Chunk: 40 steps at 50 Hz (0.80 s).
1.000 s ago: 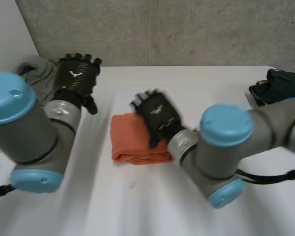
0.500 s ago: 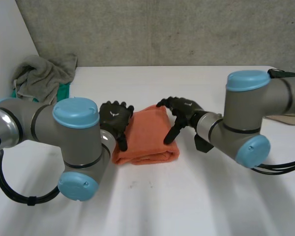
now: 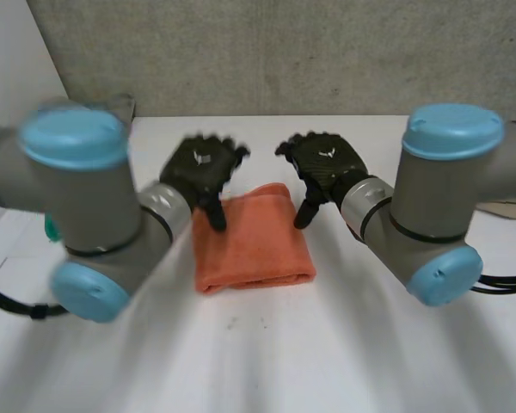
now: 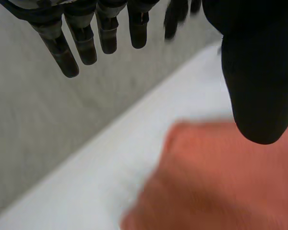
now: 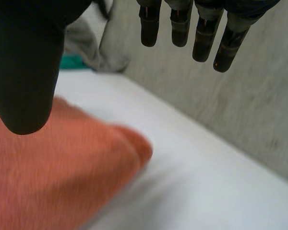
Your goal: Fold the laundry.
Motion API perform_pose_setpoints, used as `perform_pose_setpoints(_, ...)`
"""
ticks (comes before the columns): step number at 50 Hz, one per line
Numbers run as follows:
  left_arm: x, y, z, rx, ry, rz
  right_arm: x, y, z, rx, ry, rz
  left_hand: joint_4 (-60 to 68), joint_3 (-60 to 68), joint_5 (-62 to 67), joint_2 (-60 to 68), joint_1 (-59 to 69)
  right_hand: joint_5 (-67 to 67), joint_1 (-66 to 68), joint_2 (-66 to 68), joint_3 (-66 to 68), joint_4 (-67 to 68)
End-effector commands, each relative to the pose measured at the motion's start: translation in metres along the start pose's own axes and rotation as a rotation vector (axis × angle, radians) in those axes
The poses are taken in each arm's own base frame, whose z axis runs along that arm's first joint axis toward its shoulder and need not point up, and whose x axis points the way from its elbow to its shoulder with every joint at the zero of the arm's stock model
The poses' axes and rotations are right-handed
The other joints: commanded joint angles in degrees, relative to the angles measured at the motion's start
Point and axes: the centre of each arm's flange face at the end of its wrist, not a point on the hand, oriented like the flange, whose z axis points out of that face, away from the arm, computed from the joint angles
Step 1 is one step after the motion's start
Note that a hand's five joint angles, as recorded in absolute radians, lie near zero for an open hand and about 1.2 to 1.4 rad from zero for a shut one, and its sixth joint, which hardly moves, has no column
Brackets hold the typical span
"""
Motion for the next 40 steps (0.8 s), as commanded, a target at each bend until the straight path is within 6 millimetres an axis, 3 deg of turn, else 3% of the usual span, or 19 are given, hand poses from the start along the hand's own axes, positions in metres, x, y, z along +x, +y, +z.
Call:
perform_pose_setpoints(1,-0.007,-0.056,-0.04,0.113,0.199,-0.051,-0.048,0.016,-0.033,0.05,-0.088,-0.109,4.08,3.61,3.0,3.99,4.61,-3.74,-1.56,-2.66,-2.33,-3.61)
perform_pose_setpoints(7,-0.001,-0.073,-0.061,0.144,0.352,-0.068,-0.079,0.055,-0.035,0.005,-0.108,-0.207,4.08,3.61,3.0,3.99,4.61,-3.74,-1.56,-2.66,-2.33,-3.61)
perform_pose_setpoints(9,-0.002,-0.076,-0.064,0.155,0.352,-0.065,-0.079,0.069,-0.028,-0.016,-0.072,-0.222,4.08,3.61,3.0,3.99,4.61,-3.74,-1.56,-2.66,-2.33,-3.61)
perform_pose_setpoints(15,-0.001,-0.074,-0.066,0.147,0.348,-0.067,-0.079,0.086,-0.013,-0.021,-0.032,-0.236,4.08,3.61,3.0,3.99,4.61,-3.74,-1.56,-2.66,-2.33,-3.61)
perform_pose_setpoints(26,-0.001,-0.073,-0.064,0.143,0.347,-0.068,-0.082,0.102,0.004,-0.031,-0.038,-0.239,4.08,3.61,3.0,3.99,4.61,-3.74,-1.56,-2.66,-2.33,-3.61)
perform_pose_setpoints(35,0.0,-0.073,-0.065,0.143,0.349,-0.071,-0.082,0.101,0.016,0.0,-0.028,-0.265,4.08,3.61,3.0,3.99,4.61,-3.74,-1.56,-2.66,-2.33,-3.61)
perform_pose_setpoints(40,0.0,-0.074,-0.066,0.146,0.35,-0.07,-0.083,0.102,0.023,0.011,-0.027,-0.272,4.08,3.61,3.0,3.99,4.61,5.39,7.57,6.47,6.8,5.52)
